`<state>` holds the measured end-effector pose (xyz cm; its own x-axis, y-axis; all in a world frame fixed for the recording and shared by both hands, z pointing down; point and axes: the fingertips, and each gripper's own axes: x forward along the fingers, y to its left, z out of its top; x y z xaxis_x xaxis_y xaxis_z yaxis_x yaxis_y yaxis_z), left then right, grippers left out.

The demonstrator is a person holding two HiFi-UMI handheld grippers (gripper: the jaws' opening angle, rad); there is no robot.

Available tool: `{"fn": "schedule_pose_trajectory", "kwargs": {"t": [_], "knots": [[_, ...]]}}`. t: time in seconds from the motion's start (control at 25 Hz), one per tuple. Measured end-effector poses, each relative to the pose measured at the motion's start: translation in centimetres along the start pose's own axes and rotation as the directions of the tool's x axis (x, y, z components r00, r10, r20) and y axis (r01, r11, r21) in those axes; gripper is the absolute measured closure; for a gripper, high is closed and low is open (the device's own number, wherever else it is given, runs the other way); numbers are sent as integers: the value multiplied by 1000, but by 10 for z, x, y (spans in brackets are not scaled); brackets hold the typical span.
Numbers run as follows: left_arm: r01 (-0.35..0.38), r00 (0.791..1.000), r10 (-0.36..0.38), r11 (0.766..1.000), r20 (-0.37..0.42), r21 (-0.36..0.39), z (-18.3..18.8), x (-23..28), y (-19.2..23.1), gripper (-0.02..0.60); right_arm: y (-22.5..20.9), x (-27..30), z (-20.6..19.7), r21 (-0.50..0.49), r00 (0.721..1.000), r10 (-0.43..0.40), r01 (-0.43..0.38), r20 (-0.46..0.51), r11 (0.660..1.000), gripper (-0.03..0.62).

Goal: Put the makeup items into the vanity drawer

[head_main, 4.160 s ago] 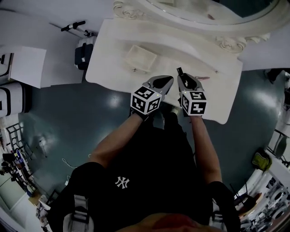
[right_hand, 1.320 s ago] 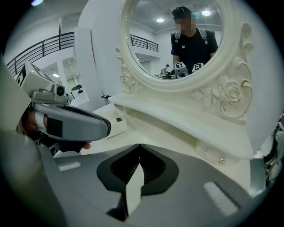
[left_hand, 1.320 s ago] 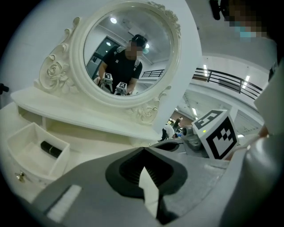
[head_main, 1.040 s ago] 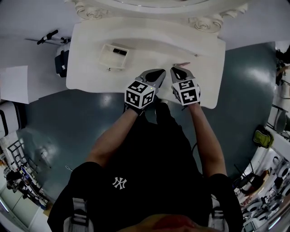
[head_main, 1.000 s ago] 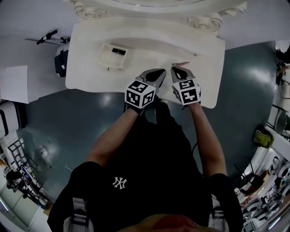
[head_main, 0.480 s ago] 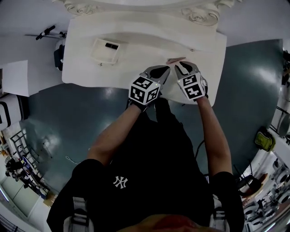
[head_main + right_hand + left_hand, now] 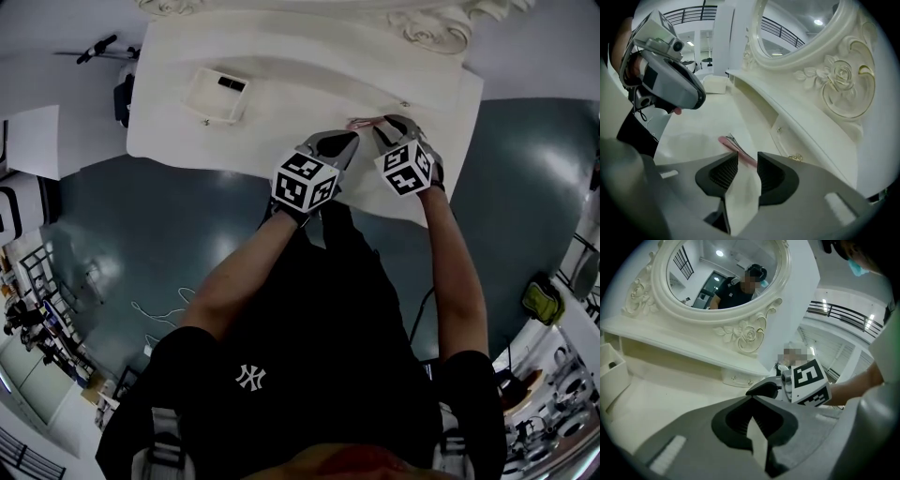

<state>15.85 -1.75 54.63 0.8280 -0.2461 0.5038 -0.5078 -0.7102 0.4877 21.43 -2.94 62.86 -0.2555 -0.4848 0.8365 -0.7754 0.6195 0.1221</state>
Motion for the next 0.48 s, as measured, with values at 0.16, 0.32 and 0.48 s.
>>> {"fn": "schedule_pose_trajectory", "kwargs": {"t": [0.16, 0.32, 0.48], "knots": [[-16, 1000, 16, 1000, 2, -15, -1, 2, 5, 581, -4, 12, -7, -6, 1000, 20, -20, -23, 1000, 420], [-25, 1000, 25, 999, 2, -24, -1, 2, 8, 581, -3, 17, -13, -7, 998, 41, -41, -50, 999, 413], [-29, 1000, 29, 999, 1, -28, -2, 3, 9, 581, 1, 13, -17, -18, 997, 54, -55, -63, 998, 444]]}}
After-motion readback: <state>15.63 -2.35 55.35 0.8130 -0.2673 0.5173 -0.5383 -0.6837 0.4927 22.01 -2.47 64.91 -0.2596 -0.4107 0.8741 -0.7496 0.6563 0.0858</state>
